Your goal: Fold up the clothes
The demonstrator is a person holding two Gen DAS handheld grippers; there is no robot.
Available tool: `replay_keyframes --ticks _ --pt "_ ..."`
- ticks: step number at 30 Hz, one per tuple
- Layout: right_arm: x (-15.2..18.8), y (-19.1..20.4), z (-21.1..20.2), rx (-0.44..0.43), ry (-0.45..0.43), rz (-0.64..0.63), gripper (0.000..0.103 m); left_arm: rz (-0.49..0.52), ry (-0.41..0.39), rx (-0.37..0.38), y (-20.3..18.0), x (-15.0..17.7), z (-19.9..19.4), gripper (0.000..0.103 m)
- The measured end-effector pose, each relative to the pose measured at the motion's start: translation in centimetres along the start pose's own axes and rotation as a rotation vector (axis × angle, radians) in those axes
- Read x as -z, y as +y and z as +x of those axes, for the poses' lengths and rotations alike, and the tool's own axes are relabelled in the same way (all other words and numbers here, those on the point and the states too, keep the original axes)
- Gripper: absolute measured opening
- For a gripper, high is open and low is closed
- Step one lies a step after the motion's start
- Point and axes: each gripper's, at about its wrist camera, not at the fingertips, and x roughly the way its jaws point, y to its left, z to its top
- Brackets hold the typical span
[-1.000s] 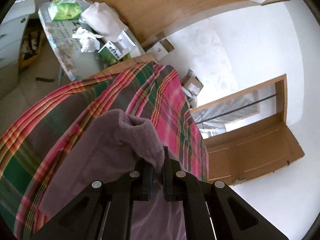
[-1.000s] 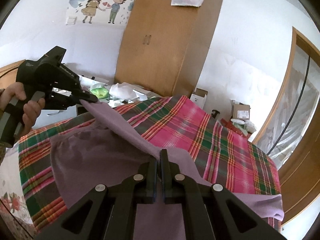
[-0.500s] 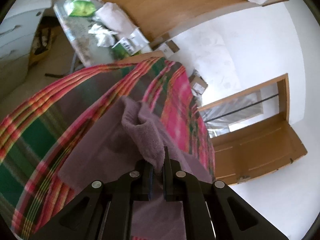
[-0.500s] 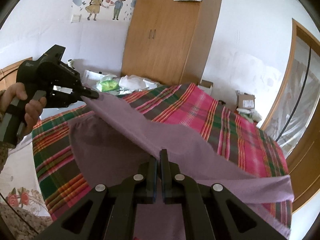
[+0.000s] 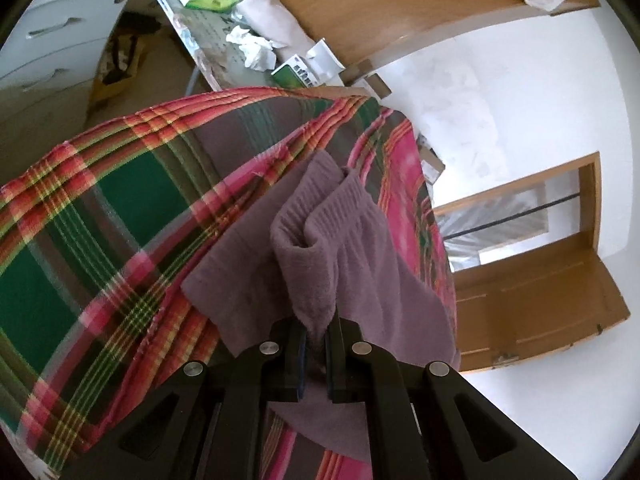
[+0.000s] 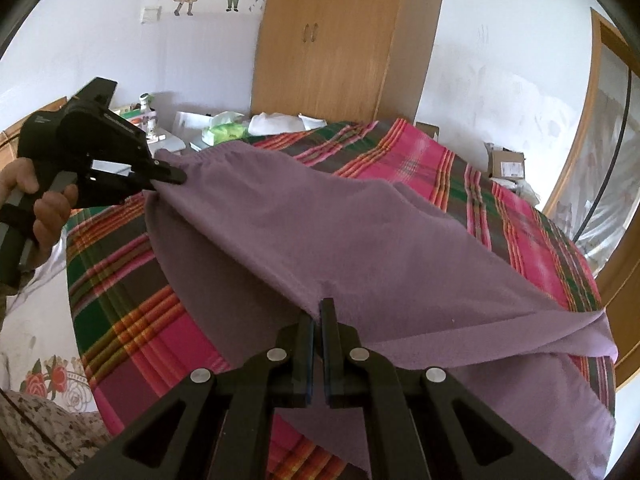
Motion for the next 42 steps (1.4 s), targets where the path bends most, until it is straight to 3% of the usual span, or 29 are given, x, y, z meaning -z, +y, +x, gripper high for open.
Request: replay_keyframes --ticks 10,13,22,32,34,38,42 --pt "-0.4 0.1 -2.8 -0.009 -0.055 0.007 0.003 0.052 -0.059 0.032 -1.8 0.2 -2.4 0.006" --pt "0.0 0.3 -2.2 -0.023 -0.027 0.003 0.003 0.072 -0.060 0.009 -1.6 0.4 -2.4 0.006" --pt "1.4 0.5 0.1 -0.071 0.072 -0.001 0.004 -0.008 -0.001 -0.055 1.7 1.0 -0.6 0.006" --pt "1.6 -0.1 0.9 -0.113 0.124 0.048 0.010 0.026 0.012 -0.080 1.4 1.0 -0.5 0.008" --pt "1.5 -0.3 0.7 -0.122 0.124 0.065 0.011 0.038 0.012 -0.092 1.1 1.1 -0.7 0.011" --pt "1.6 -1.0 -0.3 -0.171 0.111 0.106 0.023 0.069 -0.005 -0.122 0.6 1.3 -1.3 0.015" --pt "2.1 -2.2 -1.4 -0.212 0.090 0.170 0.024 0.073 -0.024 -0.137 0.5 1.1 -2.0 0.018"
